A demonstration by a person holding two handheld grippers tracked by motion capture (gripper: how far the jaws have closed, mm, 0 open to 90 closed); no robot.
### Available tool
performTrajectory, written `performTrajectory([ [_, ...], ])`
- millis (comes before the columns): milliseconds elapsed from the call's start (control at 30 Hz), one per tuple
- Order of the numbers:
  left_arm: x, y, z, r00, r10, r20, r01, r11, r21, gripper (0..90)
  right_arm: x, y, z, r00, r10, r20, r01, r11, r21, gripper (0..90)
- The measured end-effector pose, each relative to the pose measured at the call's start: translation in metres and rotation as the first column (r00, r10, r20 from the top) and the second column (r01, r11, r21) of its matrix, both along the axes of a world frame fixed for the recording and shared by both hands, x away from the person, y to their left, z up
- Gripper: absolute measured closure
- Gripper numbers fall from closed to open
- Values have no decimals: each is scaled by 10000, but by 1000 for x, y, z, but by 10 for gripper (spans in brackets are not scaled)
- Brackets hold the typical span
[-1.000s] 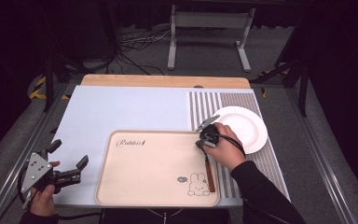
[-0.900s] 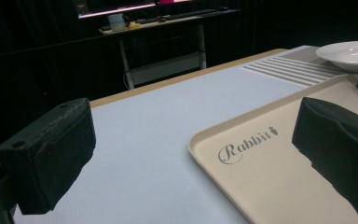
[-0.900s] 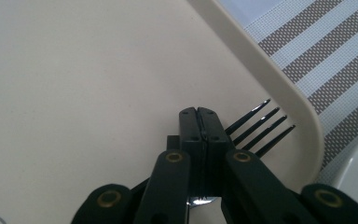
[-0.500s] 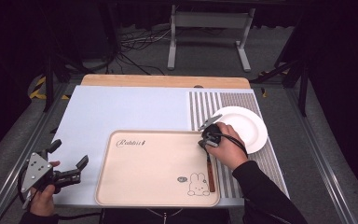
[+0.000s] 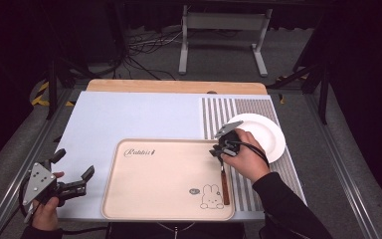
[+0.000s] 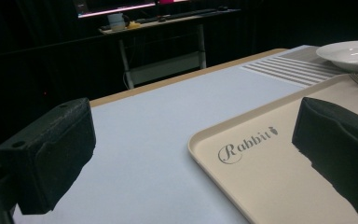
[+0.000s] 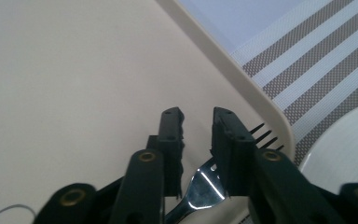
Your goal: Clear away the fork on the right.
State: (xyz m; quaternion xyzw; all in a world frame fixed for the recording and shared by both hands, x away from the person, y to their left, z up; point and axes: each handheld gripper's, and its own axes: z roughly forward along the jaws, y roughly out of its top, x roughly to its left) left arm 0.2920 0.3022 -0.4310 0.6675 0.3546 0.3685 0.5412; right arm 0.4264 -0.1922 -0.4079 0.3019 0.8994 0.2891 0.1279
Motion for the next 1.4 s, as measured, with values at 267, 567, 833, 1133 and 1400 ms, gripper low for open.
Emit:
performTrajectory([
  [267, 0, -1, 0, 10000, -2, 10, 2, 10000, 5, 1, -14, -14, 18, 9967, 150, 803, -246, 9925, 1201, 320],
  [567, 1, -1, 0, 10000, -11, -44, 11, 10000, 72, 1, -34, -43, 33, 9785, 94, 2062, -588, 9703, 2347, 187],
  [833, 0, 0, 0, 10000, 12, 11, -12, 10000, 13, 1, -56, -76, 36, 9482, -432, 3146, -816, 9243, 3728, 171],
  [1133, 0, -2, 0, 10000, 4, -5, -4, 10000, -28, 0, -82, -120, 19, 9087, -1396, 3934, -1010, 8409, 5317, 158],
  [1400, -1, 0, 1, 9999, -77, 135, 78, 10000, -46, 0, -95, -146, -7, 8805, -1784, 4392, -1245, 8070, 5773, 160],
])
